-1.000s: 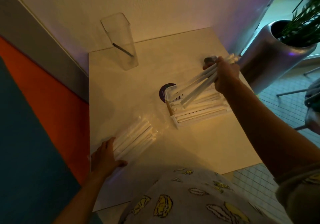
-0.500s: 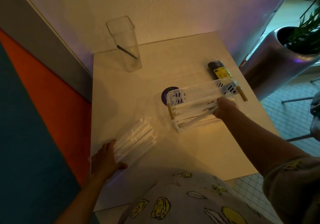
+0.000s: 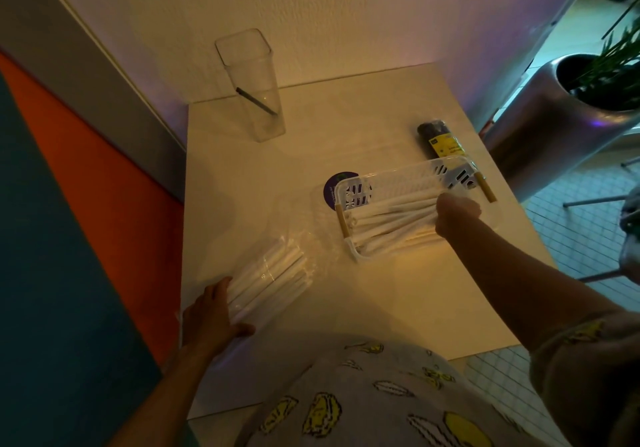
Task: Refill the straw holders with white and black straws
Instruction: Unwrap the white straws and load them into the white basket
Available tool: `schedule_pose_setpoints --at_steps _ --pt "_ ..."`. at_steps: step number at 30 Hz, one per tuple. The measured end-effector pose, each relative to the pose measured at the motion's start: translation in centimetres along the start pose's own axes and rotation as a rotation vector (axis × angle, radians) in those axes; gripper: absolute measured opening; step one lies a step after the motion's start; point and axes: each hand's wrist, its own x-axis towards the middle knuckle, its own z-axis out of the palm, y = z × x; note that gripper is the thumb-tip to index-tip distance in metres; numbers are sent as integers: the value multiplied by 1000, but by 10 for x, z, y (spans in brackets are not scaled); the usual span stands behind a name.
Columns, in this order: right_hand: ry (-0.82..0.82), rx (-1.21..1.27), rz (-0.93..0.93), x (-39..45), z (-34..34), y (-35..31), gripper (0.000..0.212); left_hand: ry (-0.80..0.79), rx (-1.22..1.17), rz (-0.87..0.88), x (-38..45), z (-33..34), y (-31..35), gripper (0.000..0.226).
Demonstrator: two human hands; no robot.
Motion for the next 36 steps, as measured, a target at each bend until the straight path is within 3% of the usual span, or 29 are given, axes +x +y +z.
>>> schedule_pose_setpoints --at_steps 4,6,8,12,14,18,20,22,26,28,32,36 --pt "174 -156 -58 -25 5 -5 63 10 -10 12 0 2 -1 127" --pt "184 -368 -217 -38 10 -7 68 9 -13 13 0 2 -2 127" --pt "103 -367 -369 -49 16 -9 57 9 -16 13 1 2 -2 128" --pt "-205 -262 -641 -86 38 -13 29 18 -28 15 -1 2 -1 126" --pt "-452 -323 -676 -117 48 -15 14 19 -43 20 -3 2 -2 125" --pt "-1038 -573 -411 -163 63 -4 19 17 -66 28 -8 3 -5 123" --pt "-1200 -732 -313 -171 73 9 23 17 -77 22 -9 2 -8 122" --pt "-1163 -846 -339 -171 84 26 23 13 -85 21 -11 2 -9 121" --pt "-764 -1018 -738 -161 107 60 26 16 -84 28 -13 3 -12 118" --pt "-662 -981 -793 -156 113 72 36 24 -75 32 -15 3 -11 115" --pt "-714 -918 -691 -149 120 84 59 45 -53 52 -15 4 -11 112" --pt "-750 -794 -635 -147 126 90 63 53 -22 72 -15 6 -13 111"
